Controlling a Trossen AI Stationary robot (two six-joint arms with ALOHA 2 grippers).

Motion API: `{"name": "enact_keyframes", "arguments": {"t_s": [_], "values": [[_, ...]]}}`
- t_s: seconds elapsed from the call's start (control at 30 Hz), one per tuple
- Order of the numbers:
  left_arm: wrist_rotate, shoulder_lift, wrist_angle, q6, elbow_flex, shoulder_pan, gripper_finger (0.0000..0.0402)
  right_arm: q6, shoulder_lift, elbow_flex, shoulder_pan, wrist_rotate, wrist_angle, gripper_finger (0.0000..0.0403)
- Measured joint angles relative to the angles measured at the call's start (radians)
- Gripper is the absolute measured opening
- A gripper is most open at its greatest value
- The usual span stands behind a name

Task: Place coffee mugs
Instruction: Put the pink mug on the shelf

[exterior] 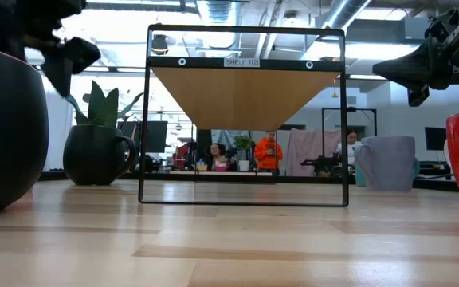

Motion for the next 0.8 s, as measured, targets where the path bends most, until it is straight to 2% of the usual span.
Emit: {"name": "enact_keyframes", "arguments": {"t_s": [0.13, 0.33, 0.63, 0.8], "values": [[-0.041, 0.086, -0.005, 0.070, 0.002, -0.035, 0.0208, 0.000, 0.000, 0.000, 0.000, 0.000, 0.000, 0.0038], [-0.087, 0.149, -0.007, 0.105, 0.004, -0.065, 0.0208, 0.000, 0.000, 0.000, 0.000, 0.000, 0.001, 0.0038], [-0.134, 0.146, -0.039, 0.090, 0.001, -0.084, 0.0208, 0.000, 0.000, 0.000, 0.000, 0.000, 0.001, 0.0038], [-0.193, 0.115, -0.035, 0.086, -0.001, -0.084, 0.0208, 0.000, 0.000, 0.000, 0.000, 0.000, 0.001, 0.0038]]}}
